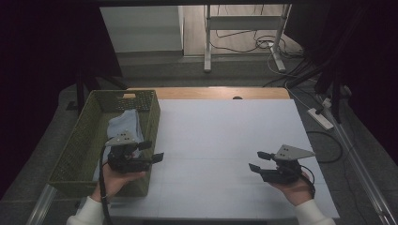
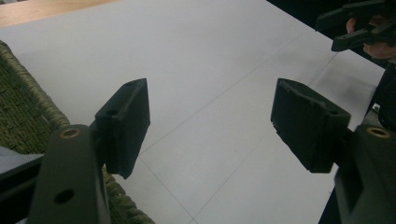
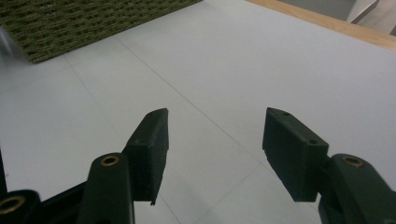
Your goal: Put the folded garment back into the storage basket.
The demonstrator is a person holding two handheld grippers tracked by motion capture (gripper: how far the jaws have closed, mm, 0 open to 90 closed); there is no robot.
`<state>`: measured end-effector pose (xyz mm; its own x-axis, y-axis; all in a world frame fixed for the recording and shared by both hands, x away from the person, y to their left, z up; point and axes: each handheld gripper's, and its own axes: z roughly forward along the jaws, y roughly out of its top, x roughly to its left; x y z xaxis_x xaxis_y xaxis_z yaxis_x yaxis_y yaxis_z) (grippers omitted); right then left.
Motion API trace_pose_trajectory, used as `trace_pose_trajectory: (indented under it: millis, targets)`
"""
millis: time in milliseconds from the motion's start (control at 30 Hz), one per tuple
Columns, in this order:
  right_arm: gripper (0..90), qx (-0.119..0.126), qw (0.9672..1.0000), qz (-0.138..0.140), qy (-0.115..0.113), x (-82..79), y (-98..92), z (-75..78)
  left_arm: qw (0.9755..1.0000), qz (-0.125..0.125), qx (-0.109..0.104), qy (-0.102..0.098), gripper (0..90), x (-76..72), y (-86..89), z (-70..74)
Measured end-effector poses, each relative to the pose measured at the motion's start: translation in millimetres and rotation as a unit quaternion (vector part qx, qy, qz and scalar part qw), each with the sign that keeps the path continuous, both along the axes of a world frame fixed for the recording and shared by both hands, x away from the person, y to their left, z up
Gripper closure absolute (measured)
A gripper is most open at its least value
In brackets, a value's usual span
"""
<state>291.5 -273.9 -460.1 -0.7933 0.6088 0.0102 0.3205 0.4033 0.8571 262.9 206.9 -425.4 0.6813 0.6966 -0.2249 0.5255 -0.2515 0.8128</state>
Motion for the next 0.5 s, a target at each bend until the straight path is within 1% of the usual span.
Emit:
trace_pose_trajectory:
  millis: [100,200,300,500]
  targets:
    - [41.0,0.002,1.0000,-0.004,0.000,0.5,-7.6,-0.8,1.0000,-0.002,0.001,-0.001,28.9,-0.6,-0.3,-0.8]
    - [40.9,0.001,1.0000,-0.009,0.000,1.0,-11.3,-0.7,1.0000,-0.002,0.001,0.000,28.8,-1.2,-0.7,-1.4]
    - [40.8,0.001,1.0000,-0.009,-0.001,0.7,-12.3,-0.5,1.0000,-0.004,0.002,-0.002,28.7,-1.6,-1.5,-0.9]
    - [40.5,-0.008,1.0000,-0.005,-0.002,0.1,-11.7,-1.0,1.0000,-0.003,0.000,-0.003,28.5,-2.0,-1.5,-0.1]
